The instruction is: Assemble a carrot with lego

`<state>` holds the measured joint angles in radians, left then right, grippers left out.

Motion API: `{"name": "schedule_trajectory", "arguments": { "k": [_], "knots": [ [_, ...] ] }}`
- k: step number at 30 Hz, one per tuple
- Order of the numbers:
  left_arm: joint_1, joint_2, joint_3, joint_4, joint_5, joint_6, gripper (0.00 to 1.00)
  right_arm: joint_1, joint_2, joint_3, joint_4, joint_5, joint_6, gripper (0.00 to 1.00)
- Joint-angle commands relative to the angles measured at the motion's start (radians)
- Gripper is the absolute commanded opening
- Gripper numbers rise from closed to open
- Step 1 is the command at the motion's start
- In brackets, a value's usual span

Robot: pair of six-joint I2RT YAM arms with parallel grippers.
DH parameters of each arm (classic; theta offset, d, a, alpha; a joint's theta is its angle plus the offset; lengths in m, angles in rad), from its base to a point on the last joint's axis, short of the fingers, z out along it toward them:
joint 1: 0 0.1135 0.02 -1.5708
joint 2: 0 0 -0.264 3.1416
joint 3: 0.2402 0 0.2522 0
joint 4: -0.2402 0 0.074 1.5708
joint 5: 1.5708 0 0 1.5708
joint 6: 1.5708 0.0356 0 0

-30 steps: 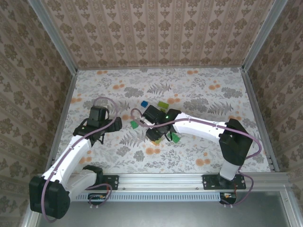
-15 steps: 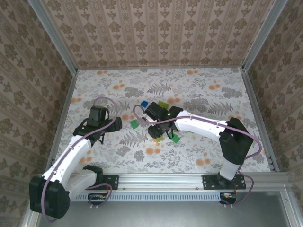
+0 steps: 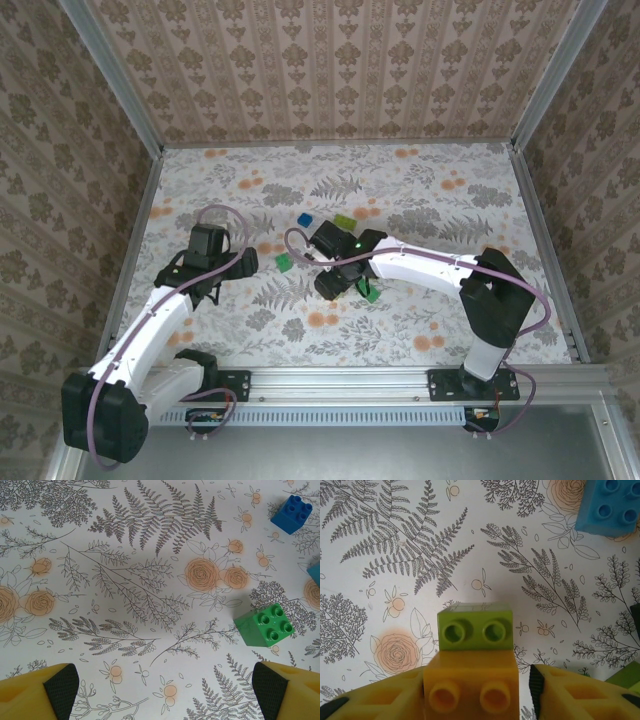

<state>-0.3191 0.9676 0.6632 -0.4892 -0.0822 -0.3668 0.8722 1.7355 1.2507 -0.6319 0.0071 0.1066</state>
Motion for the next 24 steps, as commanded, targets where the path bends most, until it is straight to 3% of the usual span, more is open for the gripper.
{"name": "schedule_trajectory", "arguments": {
  "k": [1,6,12,17,24],
  "knots": [
    [0.006,-0.01,0.021,-0.003,0.013,-0.009,0.93,-0.005,-0.044,-0.005,-0.013,-0.019,-0.001,0.61],
    [0.007,-0.01,0.021,-0.002,0.013,-0.01,0.92,-0.005,-0.095,-0.005,-0.021,-0.04,-0.004,0.72],
    [0.006,-0.012,0.019,0.0,0.016,-0.01,0.92,-0.041,-0.222,-0.014,-0.064,0.017,-0.005,0.76],
    [0.007,-0.013,0.021,0.001,0.022,-0.011,0.92,-0.188,-0.268,-0.008,-0.125,0.094,0.013,0.77],
    [0.007,-0.018,0.019,0.004,0.03,-0.009,0.93,-0.352,-0.147,-0.031,-0.133,0.115,-0.064,0.76]
  ]
}}
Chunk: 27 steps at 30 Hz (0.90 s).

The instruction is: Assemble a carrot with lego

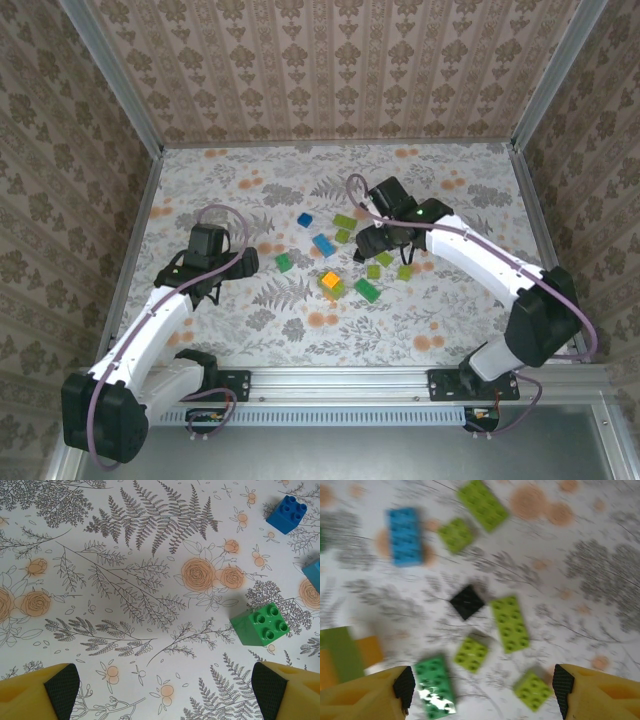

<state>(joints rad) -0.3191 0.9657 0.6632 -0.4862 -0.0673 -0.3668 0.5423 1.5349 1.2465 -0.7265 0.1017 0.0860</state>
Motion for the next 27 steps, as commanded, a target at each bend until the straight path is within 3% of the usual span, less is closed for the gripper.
{"name": "schedule_trajectory", "arguments": {
  "k": [1,10,27],
  "knots": [
    [0.007,-0.013,0.021,0.002,0.015,-0.01,0.92,-0.036,0.081,-0.033,-0.028,0.002,-0.054,0.75],
    [0.005,-0.017,0.017,0.003,0.012,-0.01,0.92,-0.099,0.219,-0.033,0.048,-0.082,-0.084,0.74],
    [0.005,-0.015,0.017,0.009,0.014,-0.006,0.92,-0.112,0.373,0.037,0.052,-0.118,-0.102,0.72]
  ]
}}
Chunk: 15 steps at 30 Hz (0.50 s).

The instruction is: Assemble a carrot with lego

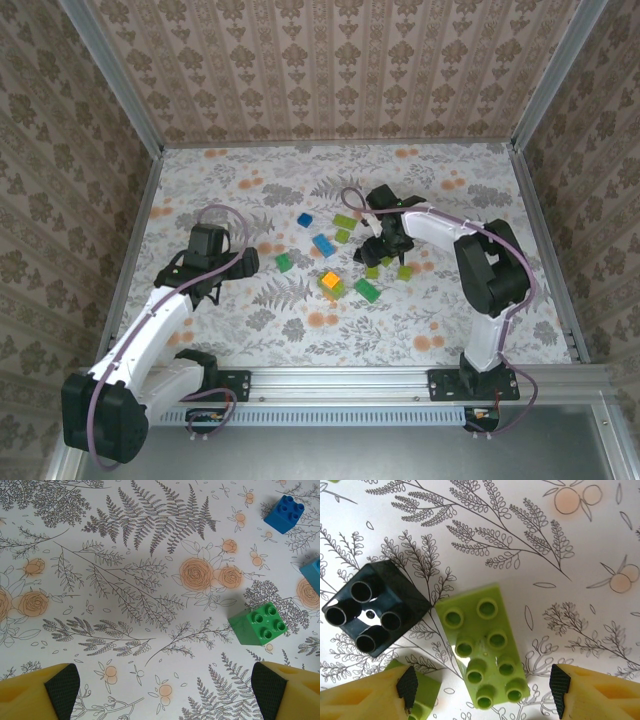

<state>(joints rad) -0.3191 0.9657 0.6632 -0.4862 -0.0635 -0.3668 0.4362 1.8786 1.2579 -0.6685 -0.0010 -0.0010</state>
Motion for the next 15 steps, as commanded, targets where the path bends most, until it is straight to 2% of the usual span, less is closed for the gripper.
{"name": "schedule_trajectory", "arguments": {
  "k": [1,9,15],
  "knots": [
    [0.005,-0.014,0.016,0.009,0.011,-0.005,0.92,-0.007,0.034,0.029,-0.009,-0.013,-0.017,0.72],
    [0.005,-0.015,0.016,0.011,0.016,-0.006,0.92,-0.007,0.062,0.04,-0.013,0.001,-0.016,0.67],
    [0.005,-0.016,0.016,0.013,0.019,-0.005,0.92,-0.009,0.092,0.058,-0.022,0.01,-0.015,0.59]
  ]
}}
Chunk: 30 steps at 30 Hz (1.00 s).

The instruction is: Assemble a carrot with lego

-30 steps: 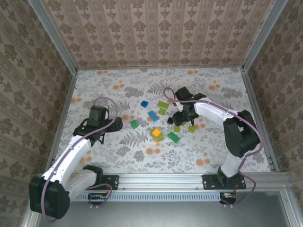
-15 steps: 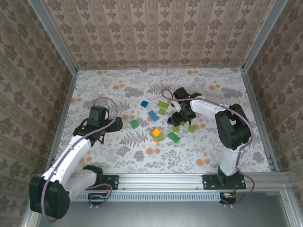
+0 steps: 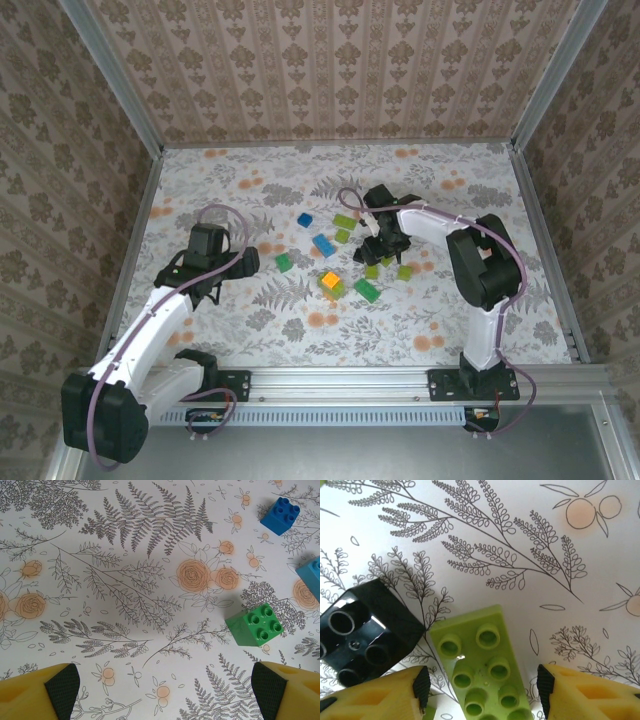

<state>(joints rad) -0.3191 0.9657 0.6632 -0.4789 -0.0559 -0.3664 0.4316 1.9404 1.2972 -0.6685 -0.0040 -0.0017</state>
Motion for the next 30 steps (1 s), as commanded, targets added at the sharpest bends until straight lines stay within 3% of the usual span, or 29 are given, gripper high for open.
{"name": "schedule_trajectory", "arguments": {
  "k": [1,17,24,30],
  "knots": [
    [0.005,-0.016,0.015,0.006,0.012,-0.005,0.92,-0.005,0.034,0.019,-0.023,0.02,-0.013,0.59],
    [0.004,-0.021,0.012,0.008,0.014,-0.004,0.92,-0.017,0.026,0.023,-0.024,0.012,0.033,0.34],
    [0.0,-0.019,0.012,0.008,0.011,-0.003,0.92,-0.009,-0.108,0.004,-0.046,-0.062,0.084,0.32],
    [-0.001,-0.018,0.013,0.006,0.009,-0.004,0.92,0.092,-0.261,0.001,-0.157,-0.096,0.06,0.33]
  ]
}}
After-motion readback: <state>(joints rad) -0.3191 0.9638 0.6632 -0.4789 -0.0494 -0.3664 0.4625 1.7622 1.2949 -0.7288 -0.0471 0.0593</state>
